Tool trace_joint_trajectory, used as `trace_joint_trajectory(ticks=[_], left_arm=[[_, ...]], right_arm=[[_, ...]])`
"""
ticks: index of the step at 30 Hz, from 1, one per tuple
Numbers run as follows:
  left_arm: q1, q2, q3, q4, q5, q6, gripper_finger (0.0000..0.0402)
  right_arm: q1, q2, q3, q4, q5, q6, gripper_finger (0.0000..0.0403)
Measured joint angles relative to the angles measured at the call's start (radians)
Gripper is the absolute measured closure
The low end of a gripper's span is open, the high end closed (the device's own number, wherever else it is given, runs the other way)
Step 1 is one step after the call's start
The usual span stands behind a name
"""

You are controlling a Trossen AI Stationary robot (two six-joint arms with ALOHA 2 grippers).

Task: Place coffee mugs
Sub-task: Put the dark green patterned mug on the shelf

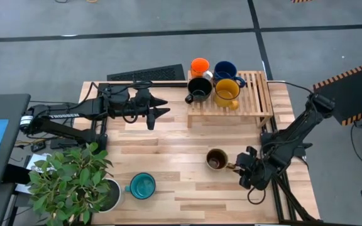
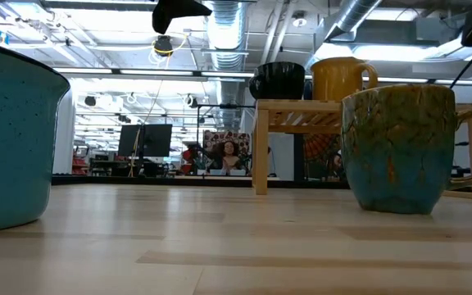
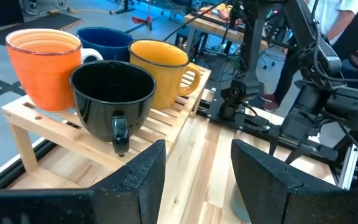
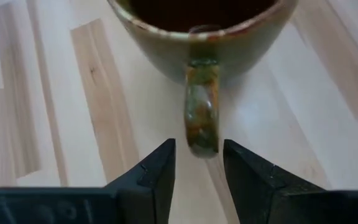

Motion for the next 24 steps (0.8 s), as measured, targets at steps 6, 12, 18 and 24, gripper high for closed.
trace_joint_trajectory(ticks=[6, 12, 18, 24], left_arm=[[0.000, 0.000, 0.000, -0.017, 0.000, 0.000, 0.0235], [0.000, 0.000, 0.000, -0.025, 0.000, 0.000, 0.0235], [0.000, 0.000, 0.000, -0.032, 0.000, 0.004, 0.0235], [0.000, 0.000, 0.000, -0.036, 0.000, 0.023, 0.0235]], right_arm=[[-0.023, 0.000, 0.000, 0.012, 0.002, -0.030, 0.0202], [-0.028, 0.000, 0.000, 0.012, -0.001, -0.042, 0.0189], [-0.028, 0.000, 0.000, 0.011, 0.013, -0.045, 0.0241], [-0.043, 0.000, 0.000, 0.012, 0.019, -0.046, 0.0292]])
